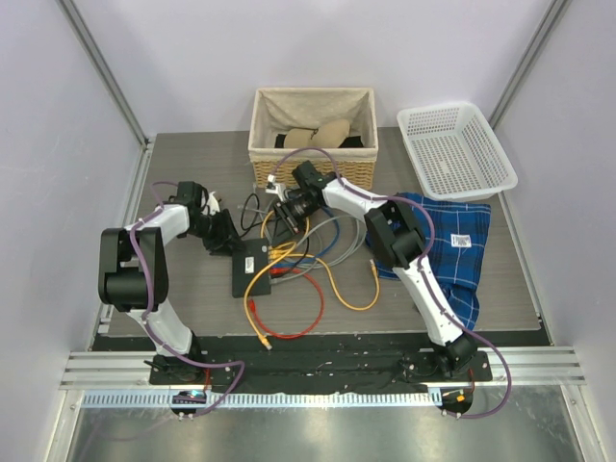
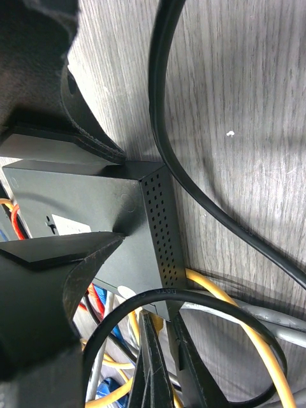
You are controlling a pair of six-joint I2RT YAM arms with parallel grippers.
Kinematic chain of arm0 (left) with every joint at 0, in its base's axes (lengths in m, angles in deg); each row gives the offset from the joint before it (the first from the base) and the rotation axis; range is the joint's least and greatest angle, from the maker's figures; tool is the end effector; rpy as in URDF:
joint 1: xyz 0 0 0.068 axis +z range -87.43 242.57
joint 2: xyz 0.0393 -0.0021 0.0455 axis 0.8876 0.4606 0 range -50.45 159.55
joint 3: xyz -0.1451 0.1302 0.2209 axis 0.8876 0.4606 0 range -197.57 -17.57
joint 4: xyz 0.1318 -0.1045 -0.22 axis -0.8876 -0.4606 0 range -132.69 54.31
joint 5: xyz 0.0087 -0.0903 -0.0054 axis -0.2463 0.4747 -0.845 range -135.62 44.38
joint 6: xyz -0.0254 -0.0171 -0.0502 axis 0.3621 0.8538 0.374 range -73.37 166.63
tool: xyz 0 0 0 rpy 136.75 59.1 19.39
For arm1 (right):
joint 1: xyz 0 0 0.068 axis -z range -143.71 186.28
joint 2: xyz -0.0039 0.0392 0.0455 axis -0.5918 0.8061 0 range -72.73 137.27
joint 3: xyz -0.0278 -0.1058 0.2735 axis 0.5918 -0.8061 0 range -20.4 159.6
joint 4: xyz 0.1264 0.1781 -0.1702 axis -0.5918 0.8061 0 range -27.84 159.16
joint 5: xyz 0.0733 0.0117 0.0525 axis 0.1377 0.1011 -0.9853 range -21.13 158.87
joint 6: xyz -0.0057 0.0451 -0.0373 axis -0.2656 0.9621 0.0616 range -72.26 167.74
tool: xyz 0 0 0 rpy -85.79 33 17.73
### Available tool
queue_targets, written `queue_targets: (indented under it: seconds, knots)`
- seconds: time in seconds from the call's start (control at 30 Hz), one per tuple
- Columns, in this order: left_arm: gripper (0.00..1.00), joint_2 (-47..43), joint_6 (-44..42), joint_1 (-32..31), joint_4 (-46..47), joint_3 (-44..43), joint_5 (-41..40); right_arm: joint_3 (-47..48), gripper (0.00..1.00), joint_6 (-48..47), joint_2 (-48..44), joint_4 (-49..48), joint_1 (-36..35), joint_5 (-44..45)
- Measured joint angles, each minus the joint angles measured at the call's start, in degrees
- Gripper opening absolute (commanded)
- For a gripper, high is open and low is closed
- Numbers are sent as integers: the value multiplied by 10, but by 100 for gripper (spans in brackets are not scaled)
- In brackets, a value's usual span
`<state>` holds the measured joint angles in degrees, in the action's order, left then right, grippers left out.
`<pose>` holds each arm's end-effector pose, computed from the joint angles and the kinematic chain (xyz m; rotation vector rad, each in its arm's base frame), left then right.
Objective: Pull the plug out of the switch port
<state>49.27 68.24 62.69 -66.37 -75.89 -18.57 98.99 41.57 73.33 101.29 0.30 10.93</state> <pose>0.3385 -0.0186 0.1614 -0.4278 2.7992 -0.7518 0.4302 0.3568 0.1216 -1.2214 2.3119 1.5323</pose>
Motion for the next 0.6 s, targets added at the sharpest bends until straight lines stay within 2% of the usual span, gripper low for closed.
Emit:
queue_targets:
  seconds: [0.2,0.4,0.6]
  knots:
    - [33,1,0,-2,1,0,1,-68,2,50,-41,-58,0,28]
    - [33,1,0,-2,1,0,0,-26,1,79,-16,-36,3,12]
    - [33,1,-1,-2,2,0,1,-56,2,78,-26,-61,6,0]
